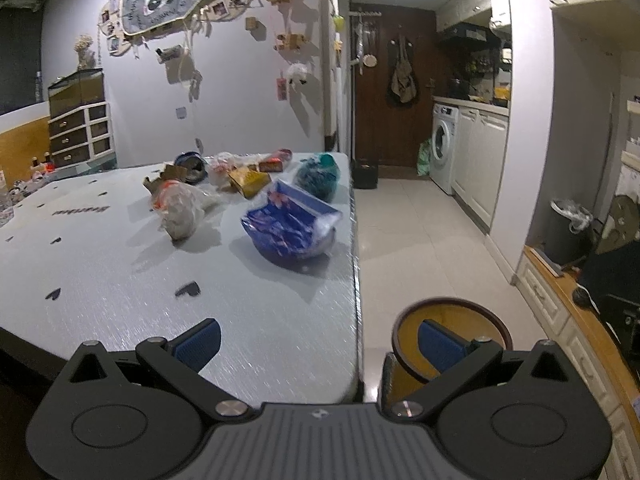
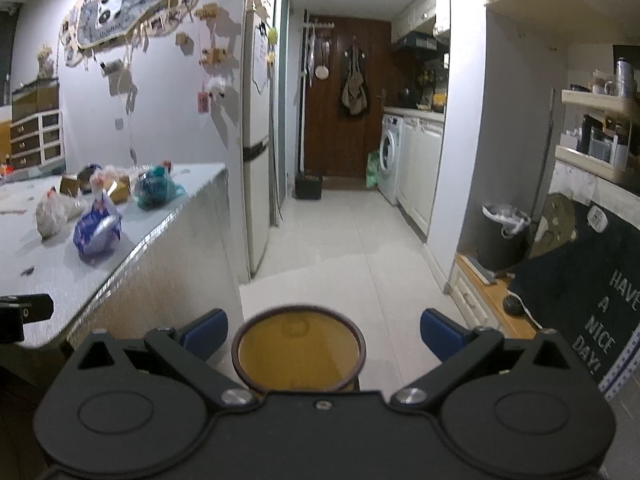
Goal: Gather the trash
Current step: 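Grasp the blue tissue packet with the right tool while the left tool grasps a clear plastic bag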
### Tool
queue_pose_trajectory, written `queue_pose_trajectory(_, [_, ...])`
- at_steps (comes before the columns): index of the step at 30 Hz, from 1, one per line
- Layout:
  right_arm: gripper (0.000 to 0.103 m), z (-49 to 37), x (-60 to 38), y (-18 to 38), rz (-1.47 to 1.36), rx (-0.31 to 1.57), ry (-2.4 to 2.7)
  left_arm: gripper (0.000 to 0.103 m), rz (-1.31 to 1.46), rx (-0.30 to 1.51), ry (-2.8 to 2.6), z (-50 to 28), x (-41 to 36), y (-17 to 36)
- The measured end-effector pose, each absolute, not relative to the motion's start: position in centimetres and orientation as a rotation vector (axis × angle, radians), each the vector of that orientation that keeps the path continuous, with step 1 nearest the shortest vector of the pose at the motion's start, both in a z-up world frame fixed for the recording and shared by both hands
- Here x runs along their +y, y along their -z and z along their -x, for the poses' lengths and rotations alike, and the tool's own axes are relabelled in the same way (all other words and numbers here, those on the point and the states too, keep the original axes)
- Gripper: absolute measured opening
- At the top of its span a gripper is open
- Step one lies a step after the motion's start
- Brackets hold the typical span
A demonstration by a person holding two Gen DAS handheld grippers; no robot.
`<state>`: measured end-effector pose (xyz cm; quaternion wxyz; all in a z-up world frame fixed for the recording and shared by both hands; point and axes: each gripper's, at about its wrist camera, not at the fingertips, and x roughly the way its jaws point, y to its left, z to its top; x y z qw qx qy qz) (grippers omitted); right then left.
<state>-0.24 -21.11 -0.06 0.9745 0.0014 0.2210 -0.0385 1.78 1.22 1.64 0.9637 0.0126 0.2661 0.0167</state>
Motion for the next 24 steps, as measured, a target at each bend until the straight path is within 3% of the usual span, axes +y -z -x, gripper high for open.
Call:
queue_pose_trajectory(12, [0.103, -5.2, -18.8, -0.9, -0.014, 0.326, -0.214, 0.103, 0.037, 0.542, -0.101, -6.2, 6.4, -2.9])
queue_pose_trajectory(24, [0.103, -13.9, -11.2, -1.4, 0.003, 0.319, -0.484, 0.103, 0.114, 0.609, -0.207, -11.8, 13.3, -3.8])
